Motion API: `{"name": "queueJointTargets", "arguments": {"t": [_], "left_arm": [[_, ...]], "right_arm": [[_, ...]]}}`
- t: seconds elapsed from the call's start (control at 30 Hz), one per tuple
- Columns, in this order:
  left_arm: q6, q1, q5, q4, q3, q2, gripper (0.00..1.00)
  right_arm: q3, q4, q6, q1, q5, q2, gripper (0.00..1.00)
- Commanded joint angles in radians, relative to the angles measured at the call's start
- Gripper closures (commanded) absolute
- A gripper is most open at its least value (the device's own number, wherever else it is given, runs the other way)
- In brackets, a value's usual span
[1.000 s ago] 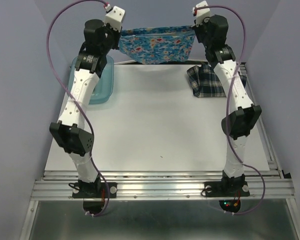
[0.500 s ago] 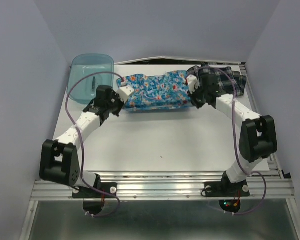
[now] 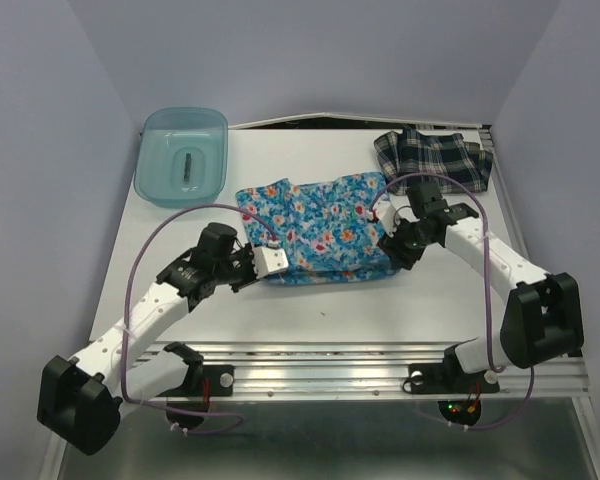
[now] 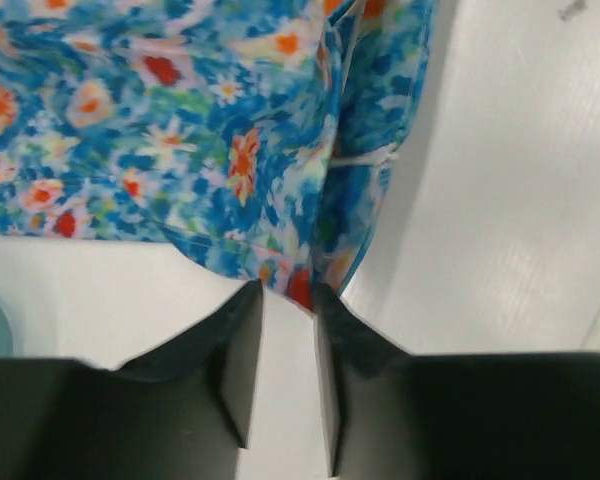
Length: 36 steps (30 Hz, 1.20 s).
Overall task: Fold and stack the skirts
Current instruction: Flatten the skirt out
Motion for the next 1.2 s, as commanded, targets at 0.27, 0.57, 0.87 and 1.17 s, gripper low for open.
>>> {"name": "queueJointTargets", "arguments": {"t": [0.27,0.57,0.87,1.17], "left_arm": [[-0.050,-0.081,0.023,-0.248,0.188,-0.073,0.33],[-0.393,0.112,0.066,-0.025,0.513,0.448,0.59],[-0.490,0.141,-0.013,-0.083,1.216,1.033,0.53],[-0.509,0.147,-0.017,-0.131,1.456,1.292,0.38]], "right_arm": [[0.115,-0.171,0.038,0.083,-0.114,-0.183,0.06],[0.442,0.088,0.396,0.083,0.065,0.272,0.41],[0.876,0.243,0.464,0.083,0.174,0.660,0.54],[1.114,0.298,0.422,0.083,0.266,0.938,0.33]]}}
